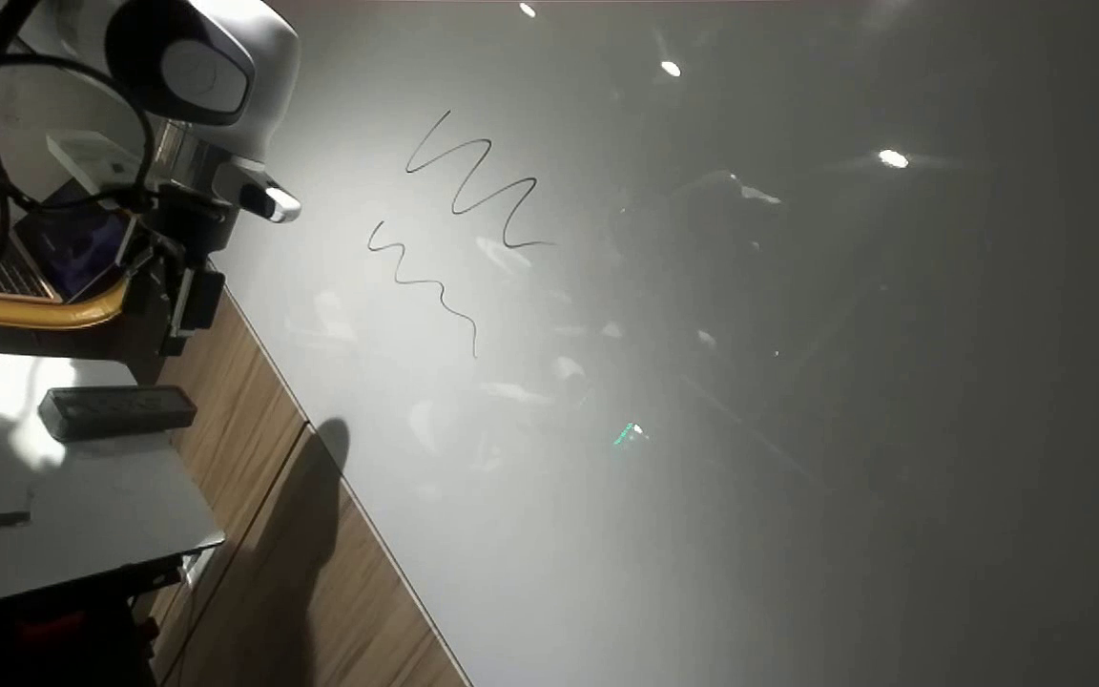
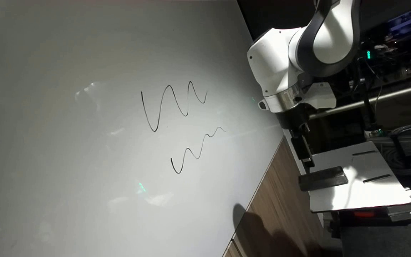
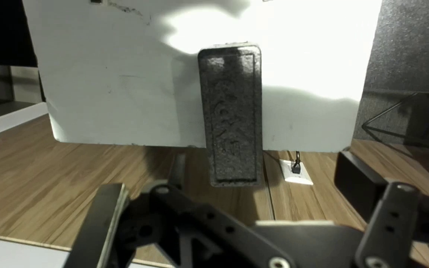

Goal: Use the black eraser to wipe the whiteboard.

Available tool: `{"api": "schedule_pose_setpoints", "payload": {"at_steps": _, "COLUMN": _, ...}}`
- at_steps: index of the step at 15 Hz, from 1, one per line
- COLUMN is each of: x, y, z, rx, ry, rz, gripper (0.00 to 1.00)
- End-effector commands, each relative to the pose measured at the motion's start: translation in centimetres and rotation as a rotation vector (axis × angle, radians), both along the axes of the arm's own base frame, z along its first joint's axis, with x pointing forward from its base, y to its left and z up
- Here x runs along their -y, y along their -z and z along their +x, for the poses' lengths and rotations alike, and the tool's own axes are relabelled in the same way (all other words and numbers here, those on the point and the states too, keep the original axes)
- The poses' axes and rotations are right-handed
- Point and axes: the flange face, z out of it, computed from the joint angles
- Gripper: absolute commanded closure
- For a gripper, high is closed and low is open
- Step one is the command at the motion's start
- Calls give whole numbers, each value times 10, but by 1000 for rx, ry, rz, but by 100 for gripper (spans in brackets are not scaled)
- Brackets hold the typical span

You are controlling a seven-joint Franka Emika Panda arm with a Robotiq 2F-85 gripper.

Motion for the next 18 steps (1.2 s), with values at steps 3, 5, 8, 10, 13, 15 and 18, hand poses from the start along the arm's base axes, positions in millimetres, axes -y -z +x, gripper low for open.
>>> {"api": "schedule_pose_setpoints", "payload": {"at_steps": 3, "x": 13, "y": 31, "z": 5, "rx": -23, "ry": -12, "rz": 15, "gripper": 0}}
{"api": "schedule_pose_setpoints", "payload": {"at_steps": 5, "x": 15, "y": 38, "z": 5, "rx": -29, "ry": -18, "rz": 15, "gripper": 0}}
{"api": "schedule_pose_setpoints", "payload": {"at_steps": 8, "x": 18, "y": 45, "z": 6, "rx": -36, "ry": -21, "rz": 19, "gripper": 0}}
{"api": "schedule_pose_setpoints", "payload": {"at_steps": 10, "x": 19, "y": 49, "z": 6, "rx": -38, "ry": -25, "rz": 22, "gripper": 0}}
{"api": "schedule_pose_setpoints", "payload": {"at_steps": 13, "x": 19, "y": 54, "z": 6, "rx": -39, "ry": -32, "rz": 25, "gripper": 0}}
{"api": "schedule_pose_setpoints", "payload": {"at_steps": 15, "x": 20, "y": 58, "z": 6, "rx": -46, "ry": -34, "rz": 25, "gripper": 0}}
{"api": "schedule_pose_setpoints", "payload": {"at_steps": 18, "x": 23, "y": 63, "z": 6, "rx": -50, "ry": -32, "rz": 29, "gripper": 0}}
